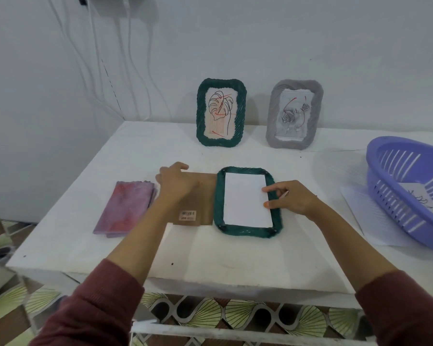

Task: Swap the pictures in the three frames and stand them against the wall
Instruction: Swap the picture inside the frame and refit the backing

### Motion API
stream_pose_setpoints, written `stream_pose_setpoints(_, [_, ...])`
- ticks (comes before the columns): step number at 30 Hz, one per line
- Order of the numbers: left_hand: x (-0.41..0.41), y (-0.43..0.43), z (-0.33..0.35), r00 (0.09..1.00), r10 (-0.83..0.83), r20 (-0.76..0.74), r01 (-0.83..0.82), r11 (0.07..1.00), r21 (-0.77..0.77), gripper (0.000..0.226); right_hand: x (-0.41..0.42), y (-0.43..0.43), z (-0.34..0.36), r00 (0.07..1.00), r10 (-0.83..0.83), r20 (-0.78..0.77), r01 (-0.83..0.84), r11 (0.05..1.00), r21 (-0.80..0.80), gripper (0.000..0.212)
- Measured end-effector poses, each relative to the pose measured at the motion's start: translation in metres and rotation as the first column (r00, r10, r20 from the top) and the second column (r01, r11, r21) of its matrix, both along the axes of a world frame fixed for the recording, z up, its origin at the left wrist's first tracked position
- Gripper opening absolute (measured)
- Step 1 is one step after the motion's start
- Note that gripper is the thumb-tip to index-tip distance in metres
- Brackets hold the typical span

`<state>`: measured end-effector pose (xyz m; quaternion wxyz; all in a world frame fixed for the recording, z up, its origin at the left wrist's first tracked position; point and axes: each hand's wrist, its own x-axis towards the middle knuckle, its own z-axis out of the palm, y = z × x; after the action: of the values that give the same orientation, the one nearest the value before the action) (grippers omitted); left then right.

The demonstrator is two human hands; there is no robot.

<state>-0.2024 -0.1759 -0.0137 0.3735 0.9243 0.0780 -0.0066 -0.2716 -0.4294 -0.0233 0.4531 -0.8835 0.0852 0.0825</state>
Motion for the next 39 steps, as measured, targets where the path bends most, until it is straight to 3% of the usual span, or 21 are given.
stream_pose_setpoints(3, [-0.002,0.012,-0.002,0.946,-0.096,-0.308,0.175,0.955,0.24,0.075,0.0,0.0,0.0,1.0,-0.005,0.002,0.005,1.0,-0.001,0.04])
stream_pose_setpoints(7, [-0.01,0.011,-0.013,0.939,-0.155,-0.308,0.255,0.914,0.316,0.074,-0.001,0.0,0.0,1.0,-0.007,0.002,0.007,1.0,-0.002,0.039])
stream_pose_setpoints(21, [-0.03,-0.002,-0.002,0.952,-0.075,-0.298,0.14,0.969,0.202,0.079,-0.003,0.001,0.001,1.0,-0.01,0.004,0.01,1.0,0.017,0.038])
stream_pose_setpoints(26, [-0.035,-0.009,-0.008,0.95,-0.065,-0.307,0.142,0.961,0.236,0.09,-0.002,0.002,0.001,1.0,-0.02,0.001,0.02,1.0,0.02,0.038])
stream_pose_setpoints(32, [-0.026,0.003,-0.001,0.948,-0.078,-0.308,0.127,0.982,0.142,0.094,-0.002,0.001,0.0,1.0,-0.023,0.002,0.023,1.0,0.016,0.038])
stream_pose_setpoints(35, [-0.021,0.013,-0.002,0.941,-0.145,-0.306,0.203,0.965,0.166,0.089,-0.002,0.001,0.0,1.0,-0.019,-0.002,0.019,1.0,0.015,0.038])
stream_pose_setpoints(36, [-0.02,0.017,-0.002,0.945,-0.175,-0.274,0.221,0.965,0.144,0.082,-0.002,0.001,0.0,1.0,-0.018,-0.001,0.018,1.0,0.012,0.038])
stream_pose_setpoints(39, [-0.017,0.032,0.003,0.96,-0.19,-0.203,0.166,0.978,-0.128,0.063,-0.002,0.001,0.0,1.0,-0.015,0.004,0.015,1.0,0.002,0.037])
